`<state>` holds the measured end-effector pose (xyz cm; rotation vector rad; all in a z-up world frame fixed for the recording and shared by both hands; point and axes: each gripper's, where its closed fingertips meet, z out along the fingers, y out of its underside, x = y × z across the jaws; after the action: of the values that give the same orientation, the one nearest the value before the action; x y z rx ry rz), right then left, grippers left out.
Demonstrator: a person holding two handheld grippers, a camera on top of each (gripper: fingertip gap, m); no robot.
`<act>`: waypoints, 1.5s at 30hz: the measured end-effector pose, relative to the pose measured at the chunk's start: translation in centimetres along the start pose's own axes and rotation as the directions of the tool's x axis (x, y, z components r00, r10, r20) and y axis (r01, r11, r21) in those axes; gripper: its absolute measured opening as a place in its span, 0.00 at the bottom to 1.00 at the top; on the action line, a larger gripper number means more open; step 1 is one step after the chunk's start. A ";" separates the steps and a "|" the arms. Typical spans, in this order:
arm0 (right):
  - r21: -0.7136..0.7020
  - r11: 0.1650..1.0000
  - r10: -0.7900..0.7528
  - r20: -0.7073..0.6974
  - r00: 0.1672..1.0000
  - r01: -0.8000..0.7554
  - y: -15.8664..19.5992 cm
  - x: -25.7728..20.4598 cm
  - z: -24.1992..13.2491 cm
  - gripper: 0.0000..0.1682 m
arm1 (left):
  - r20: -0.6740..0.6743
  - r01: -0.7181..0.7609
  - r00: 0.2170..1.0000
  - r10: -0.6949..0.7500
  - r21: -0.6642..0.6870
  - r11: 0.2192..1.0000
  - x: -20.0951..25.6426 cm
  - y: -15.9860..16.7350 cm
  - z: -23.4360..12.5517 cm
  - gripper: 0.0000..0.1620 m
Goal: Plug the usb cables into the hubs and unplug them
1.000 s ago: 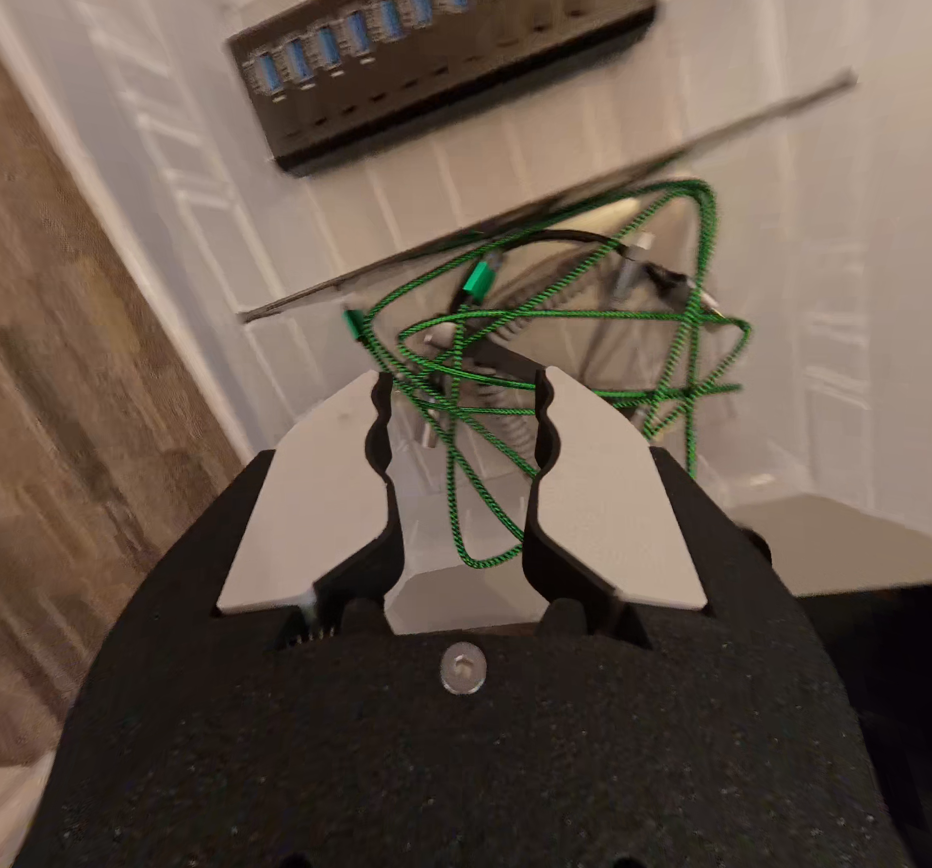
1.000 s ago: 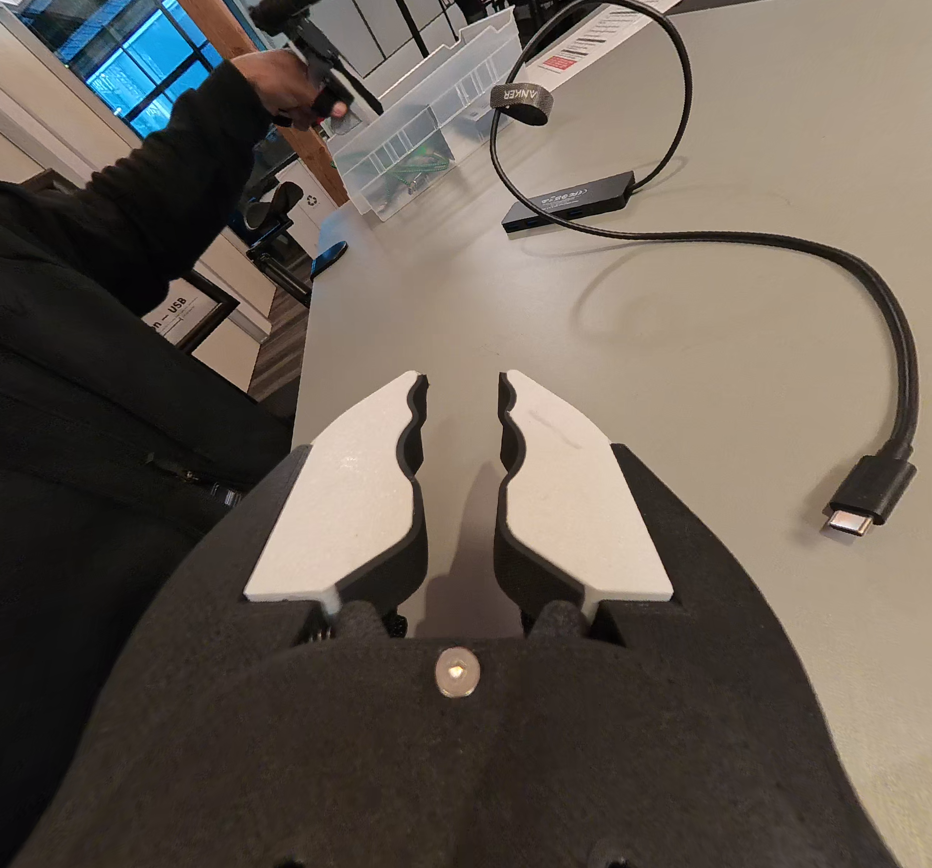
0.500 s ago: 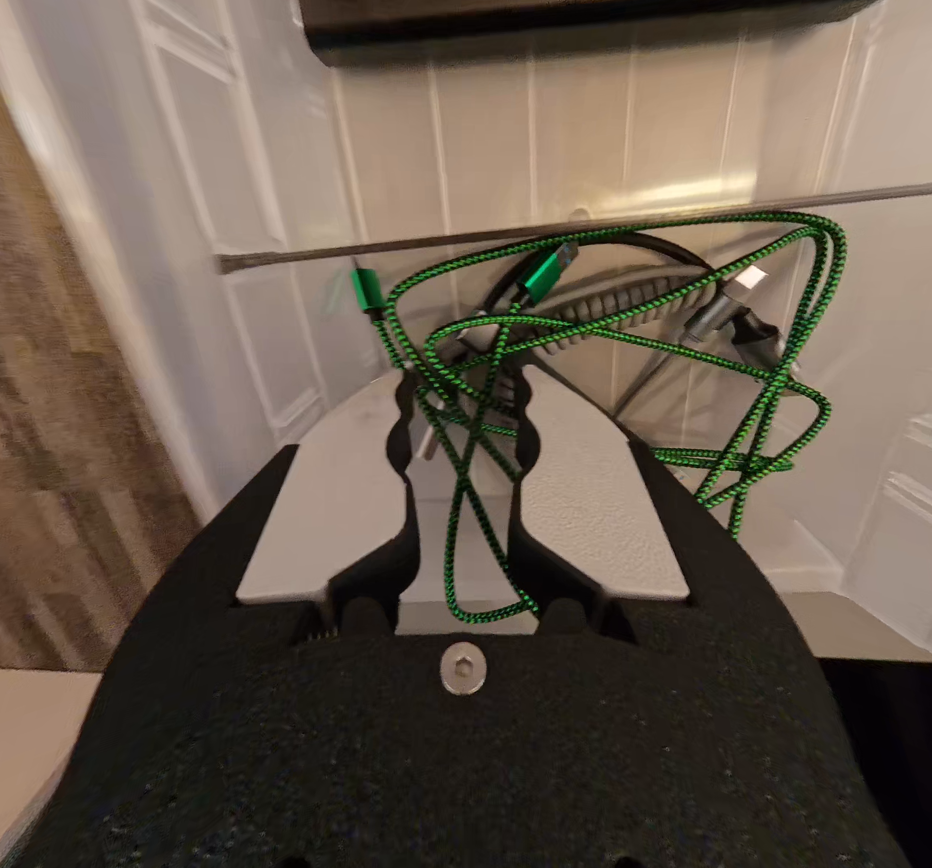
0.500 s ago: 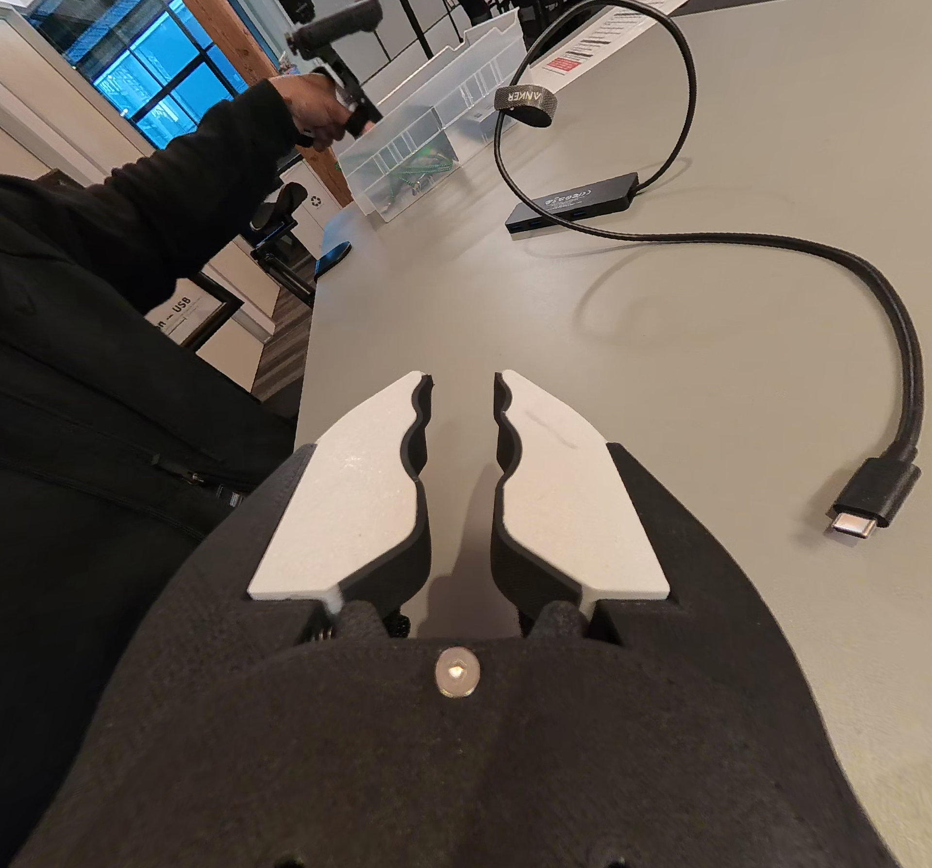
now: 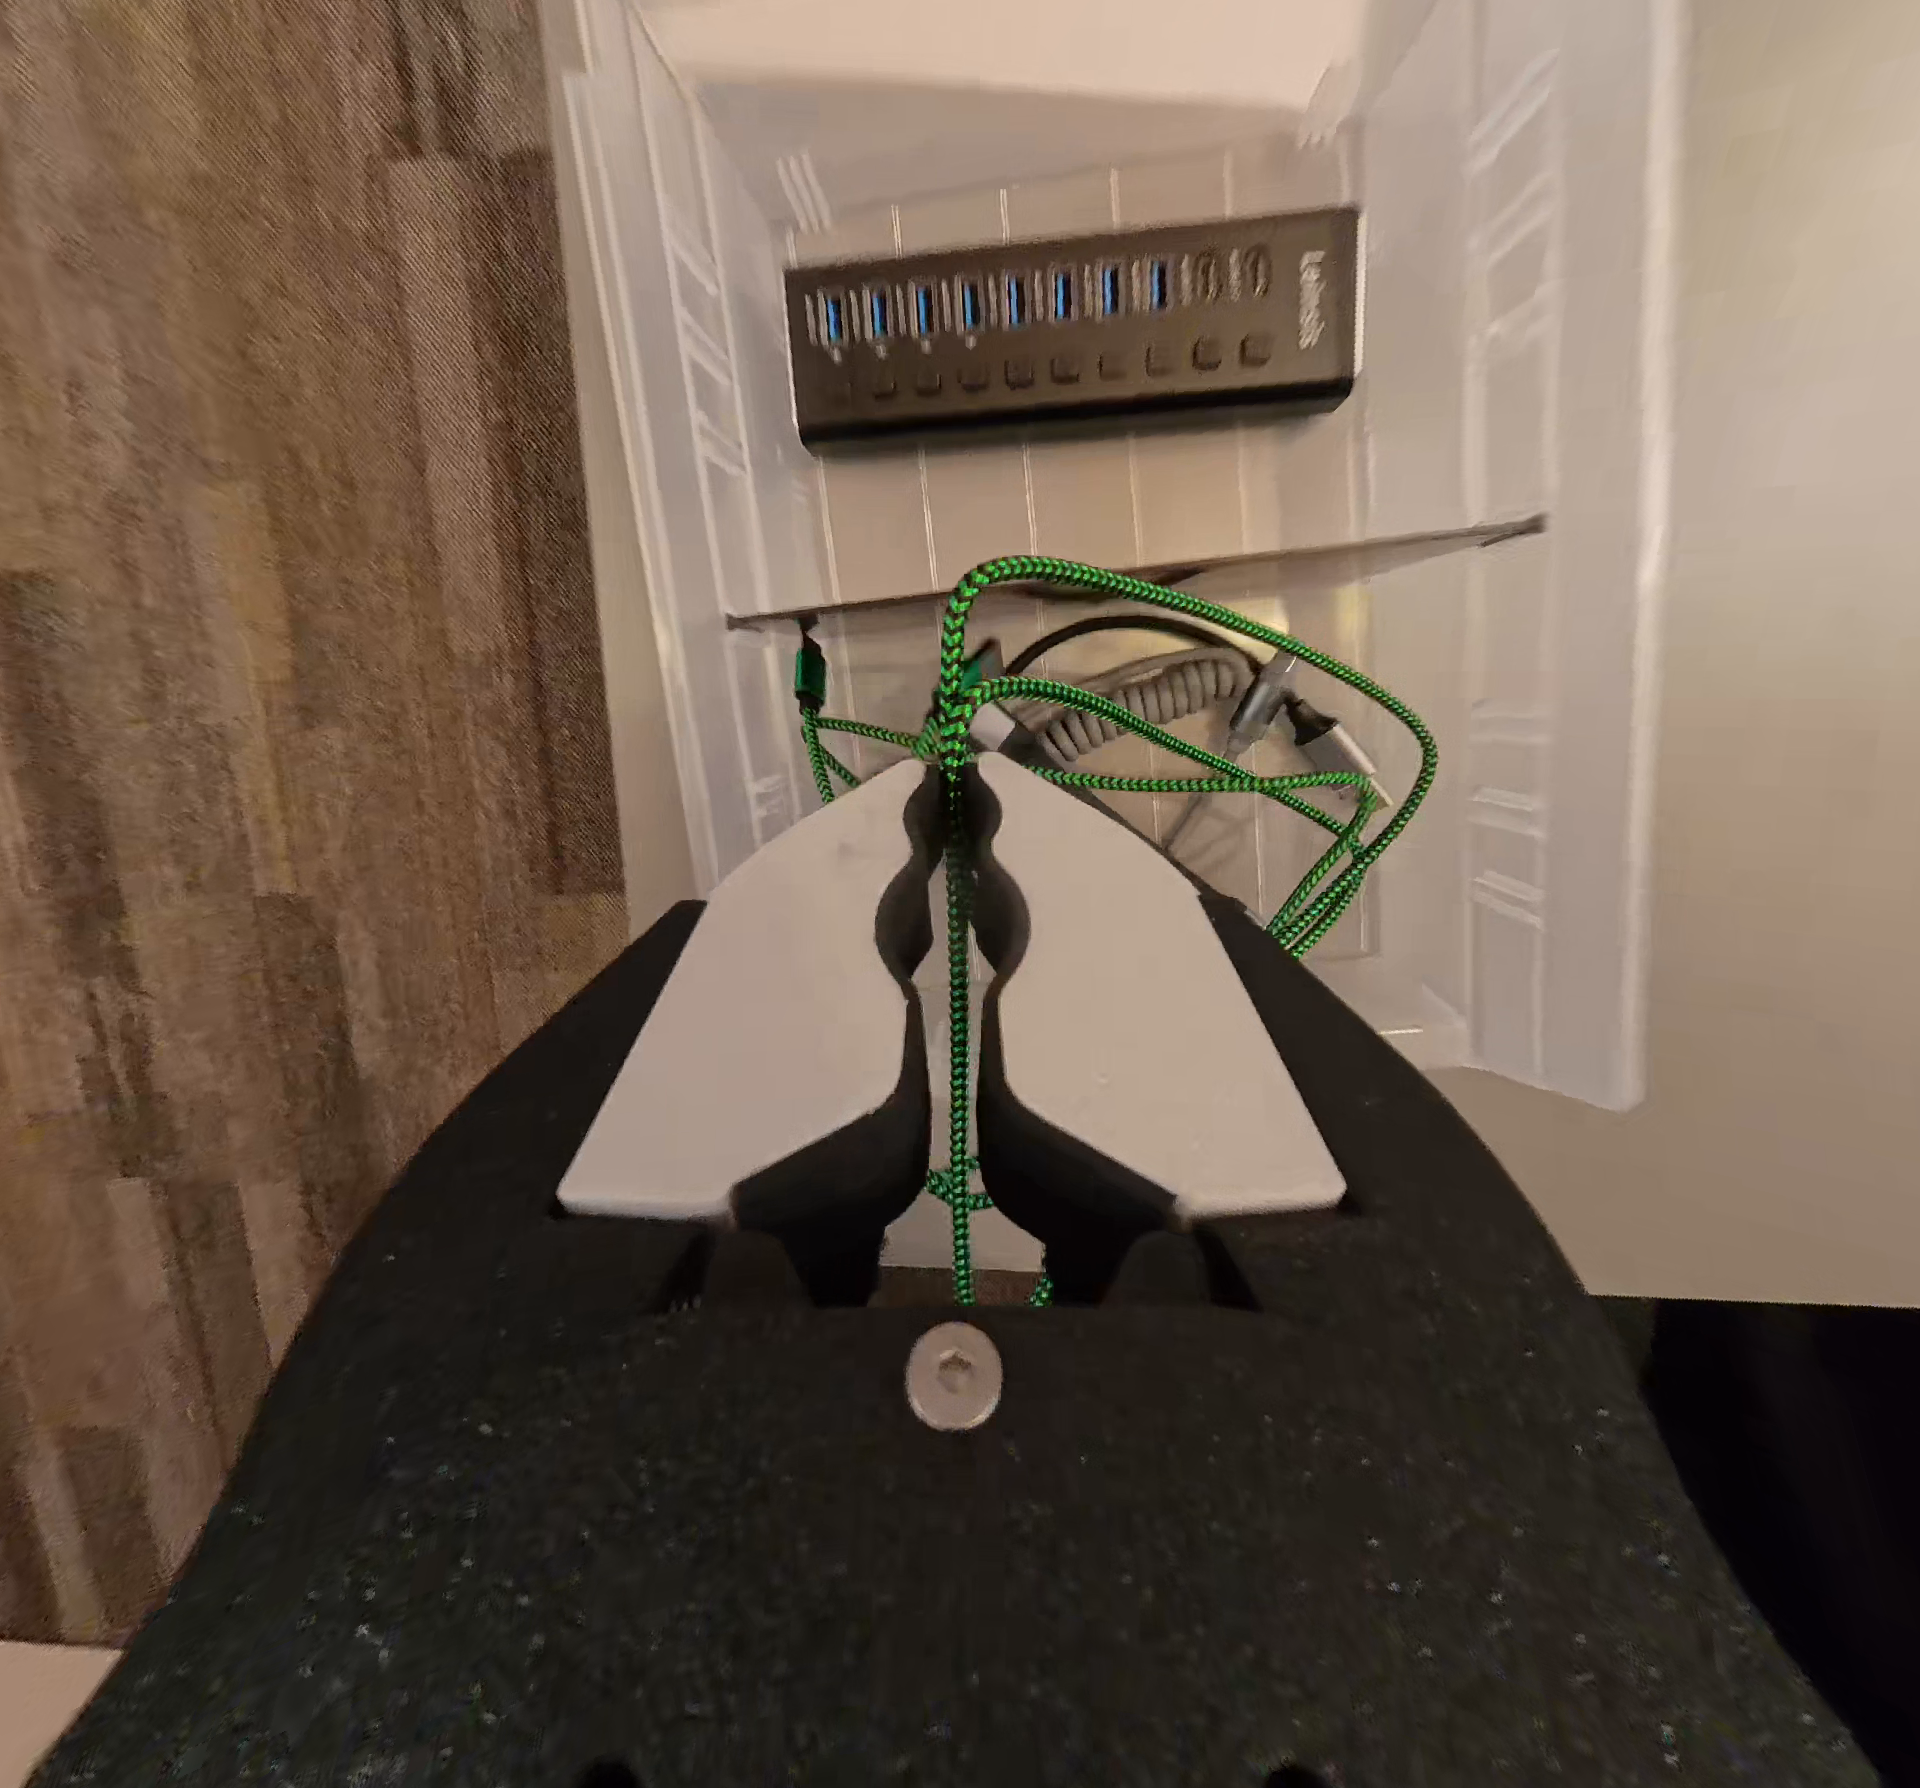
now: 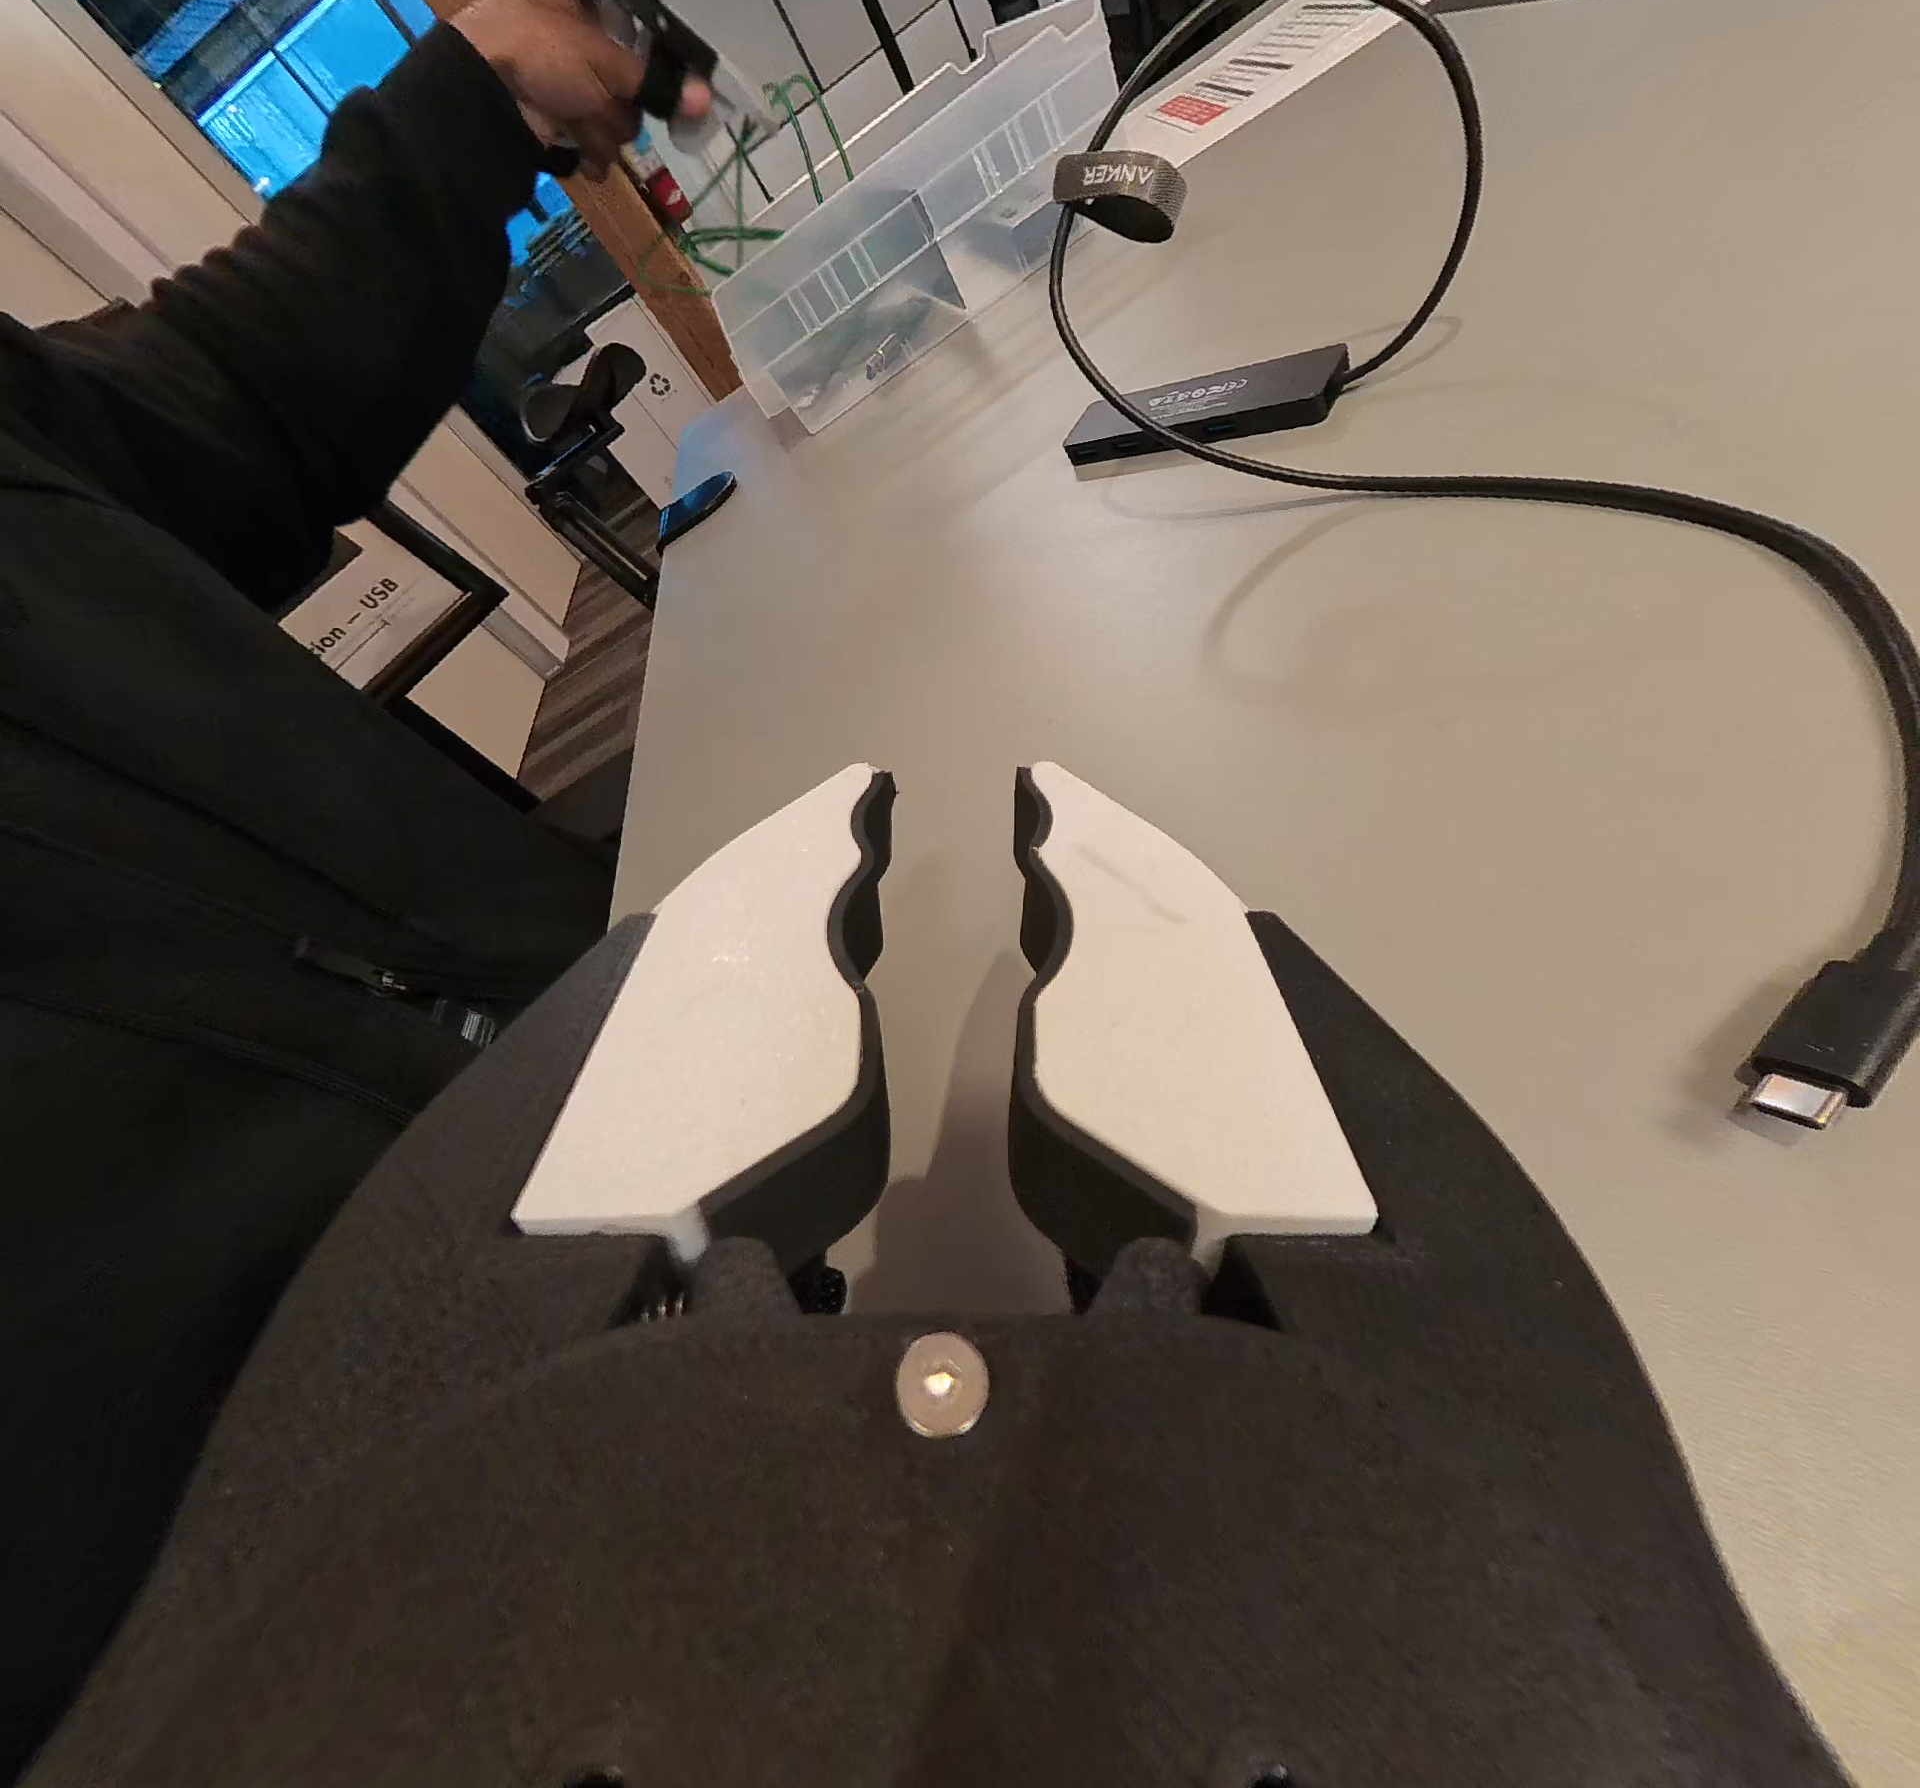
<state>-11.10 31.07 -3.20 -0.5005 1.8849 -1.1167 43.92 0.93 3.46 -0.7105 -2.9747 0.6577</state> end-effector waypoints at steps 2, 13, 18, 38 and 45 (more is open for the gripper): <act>-0.003 1.000 -0.003 0.001 1.000 0.003 0.1 -0.1 0.0 0.13 | 0.019 -0.016 1.000 0.015 0.055 0.998 0.1 -1.4 -2.2 0.01; 0.000 1.000 -0.004 0.003 1.000 0.004 0.1 -0.2 -0.1 0.13 | 0.054 -0.185 0.982 0.179 0.410 0.893 6.5 -11.0 -16.6 0.01; -0.002 1.000 -0.009 -0.003 1.000 0.009 0.1 -0.2 -0.1 0.13 | -0.050 -0.294 0.932 0.360 0.476 0.829 15.3 -12.8 -18.0 0.01; 0.001 1.000 0.021 -0.009 1.000 -0.021 0.1 0.2 -0.1 0.13 | -0.716 -0.394 0.532 0.452 0.263 0.881 40.3 2.5 0.6 0.02; -0.031 0.999 0.040 -0.017 0.999 -0.041 0.4 0.5 0.3 0.13 | -0.714 -0.402 0.496 0.495 0.317 0.859 40.8 3.8 0.0 0.25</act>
<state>-11.09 30.75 -3.86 -0.4700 1.9209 -1.0687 8.93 21.74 -1.40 -1.3659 -1.9159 0.3518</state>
